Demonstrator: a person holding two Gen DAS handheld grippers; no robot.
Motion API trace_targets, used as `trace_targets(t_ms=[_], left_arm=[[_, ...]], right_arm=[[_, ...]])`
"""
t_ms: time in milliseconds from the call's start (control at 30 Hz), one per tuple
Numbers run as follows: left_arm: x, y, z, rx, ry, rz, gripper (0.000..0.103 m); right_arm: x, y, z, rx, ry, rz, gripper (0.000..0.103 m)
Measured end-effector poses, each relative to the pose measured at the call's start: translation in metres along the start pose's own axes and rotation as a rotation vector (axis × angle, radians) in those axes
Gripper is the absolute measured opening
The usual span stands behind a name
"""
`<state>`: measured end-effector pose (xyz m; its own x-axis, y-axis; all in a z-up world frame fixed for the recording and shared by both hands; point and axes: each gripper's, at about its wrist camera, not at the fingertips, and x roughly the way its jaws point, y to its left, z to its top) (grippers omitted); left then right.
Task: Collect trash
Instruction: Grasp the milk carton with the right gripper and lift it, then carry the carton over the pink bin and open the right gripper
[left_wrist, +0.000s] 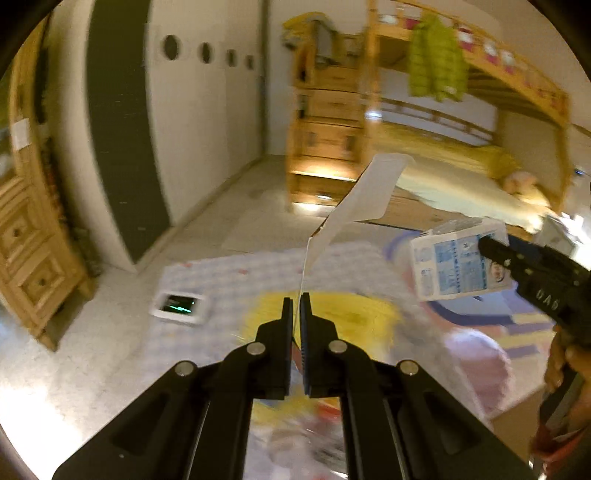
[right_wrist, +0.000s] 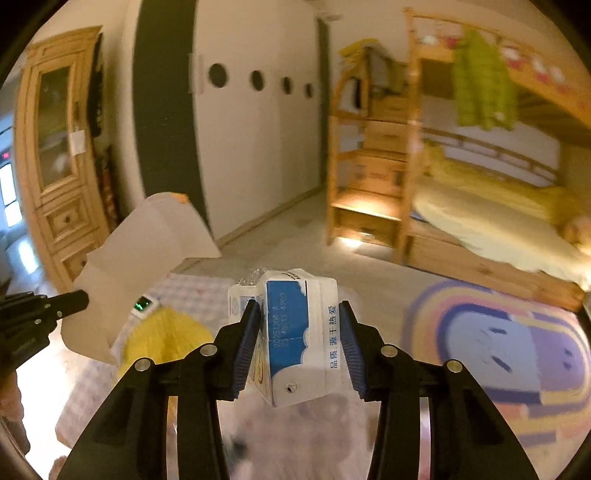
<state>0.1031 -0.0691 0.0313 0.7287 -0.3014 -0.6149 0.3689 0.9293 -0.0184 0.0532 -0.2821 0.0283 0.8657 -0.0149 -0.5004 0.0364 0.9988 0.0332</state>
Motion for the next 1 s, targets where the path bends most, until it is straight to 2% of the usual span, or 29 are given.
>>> trace_targets(t_ms=[167,200,300,533,633,800,1000], left_arm=[[-0.003,-0.074,-0.034,0.07,0.025,-0.137,0.002],[0.0,-0.095,-0.043,0.089,0.042,-0.18,0.002],[0.004,-0.14,-0.059,0.147,0.062,-0.249,0.002],[0.03,-0.224,-0.082,0.256,0.146,-0.395,0.002],[0.055,-0.242,-0.089,0.27,0.204,-0.409,0.002],[0.099,-0.263,-0.093,0.276,0.288,-0.385,0.002],[0.128,-0.276,-0.085,0.253,0.321,-0.389,0.002]], right_arm=[[-0.06,-0.048,-0.069,0.103,0.048,-0.127,0.044],[-0.066,-0.054,-0.077,0.115,0.055,-0.148,0.044],[-0.09,-0.086,-0.113,0.188,0.081,-0.236,0.044],[-0.108,-0.145,-0.159,0.329,0.113,-0.361,0.044],[-0.103,-0.164,-0.169,0.352,0.13,-0.405,0.044],[-0.077,-0.191,-0.179,0.37,0.179,-0.457,0.044],[-0.052,-0.205,-0.188,0.369,0.224,-0.498,0.044]])
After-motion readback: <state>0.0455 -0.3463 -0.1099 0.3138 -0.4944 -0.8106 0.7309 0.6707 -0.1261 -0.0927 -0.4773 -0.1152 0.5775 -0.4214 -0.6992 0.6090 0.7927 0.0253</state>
